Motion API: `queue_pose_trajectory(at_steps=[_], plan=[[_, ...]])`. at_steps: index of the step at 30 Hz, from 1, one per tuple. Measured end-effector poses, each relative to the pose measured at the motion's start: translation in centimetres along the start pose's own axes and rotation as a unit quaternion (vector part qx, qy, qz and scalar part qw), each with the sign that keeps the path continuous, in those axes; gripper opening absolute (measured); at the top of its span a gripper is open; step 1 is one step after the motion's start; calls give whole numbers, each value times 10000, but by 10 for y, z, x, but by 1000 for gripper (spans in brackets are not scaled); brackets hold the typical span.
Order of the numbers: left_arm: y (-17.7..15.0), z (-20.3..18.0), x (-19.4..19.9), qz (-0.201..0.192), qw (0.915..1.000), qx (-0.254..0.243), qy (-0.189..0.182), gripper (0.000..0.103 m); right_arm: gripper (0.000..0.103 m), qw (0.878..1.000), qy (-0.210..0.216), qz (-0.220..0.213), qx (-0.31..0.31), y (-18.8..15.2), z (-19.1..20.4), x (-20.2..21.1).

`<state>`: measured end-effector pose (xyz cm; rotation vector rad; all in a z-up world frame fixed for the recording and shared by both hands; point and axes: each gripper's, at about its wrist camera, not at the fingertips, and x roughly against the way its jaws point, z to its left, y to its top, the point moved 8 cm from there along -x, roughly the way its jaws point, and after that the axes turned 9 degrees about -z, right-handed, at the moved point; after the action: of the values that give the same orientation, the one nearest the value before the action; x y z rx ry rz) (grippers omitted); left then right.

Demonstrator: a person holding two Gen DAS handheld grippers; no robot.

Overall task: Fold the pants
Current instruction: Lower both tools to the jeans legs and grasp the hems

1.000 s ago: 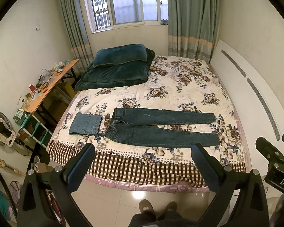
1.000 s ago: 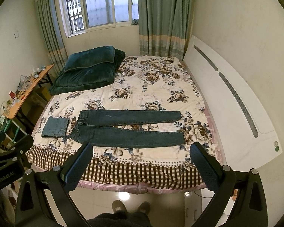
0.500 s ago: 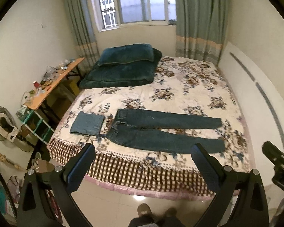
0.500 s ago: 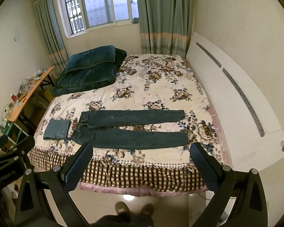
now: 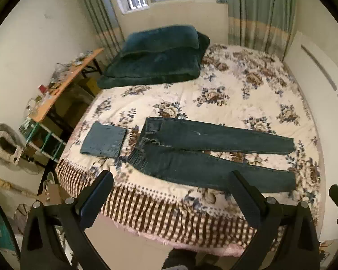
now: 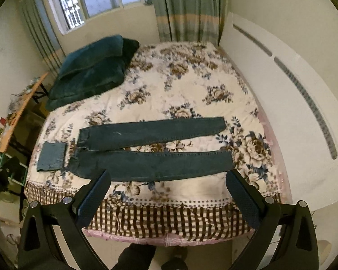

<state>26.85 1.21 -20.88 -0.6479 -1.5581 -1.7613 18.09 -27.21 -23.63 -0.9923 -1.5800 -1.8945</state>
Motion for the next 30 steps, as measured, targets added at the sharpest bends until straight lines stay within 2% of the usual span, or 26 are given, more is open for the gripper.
queue_pose_trajectory(at_steps=[3,8,10,13,19,21,23,25,26,27,30], plan=[[19,-5,-58,165,9997,-157,-10,103,103,9993,-44,358,-56,10,3,-66],[45,-25,-184,530,9965,-639,25,103,103,9959,-220,871,133,35,14,-197],[47,-35,-228,660,9944,-823,59,103,103,9935,-373,1032,312,43,18,-246],[44,-51,-296,903,9894,-1131,154,103,103,9878,-372,1395,588,51,27,-331],[29,-84,-421,1381,9801,-1415,190,103,103,9663,-373,1998,1578,59,42,-501],[26,-96,-456,1473,9773,-1510,197,103,103,9534,-279,2251,1988,55,50,-554],[24,-107,-487,1525,9750,-1605,196,103,103,9333,-204,2508,2562,49,59,-609],[23,-119,-517,1580,9719,-1735,155,103,103,9151,-105,2734,2962,41,66,-644],[22,-124,-531,1611,9702,-1809,106,103,103,8993,16,2915,3261,34,70,-669],[24,-129,-544,1627,9688,-1868,82,103,103,8891,97,3026,3433,29,75,-681],[20,-144,-578,1787,9601,-2150,-113,102,103,8457,321,3425,4080,10,80,-723]])
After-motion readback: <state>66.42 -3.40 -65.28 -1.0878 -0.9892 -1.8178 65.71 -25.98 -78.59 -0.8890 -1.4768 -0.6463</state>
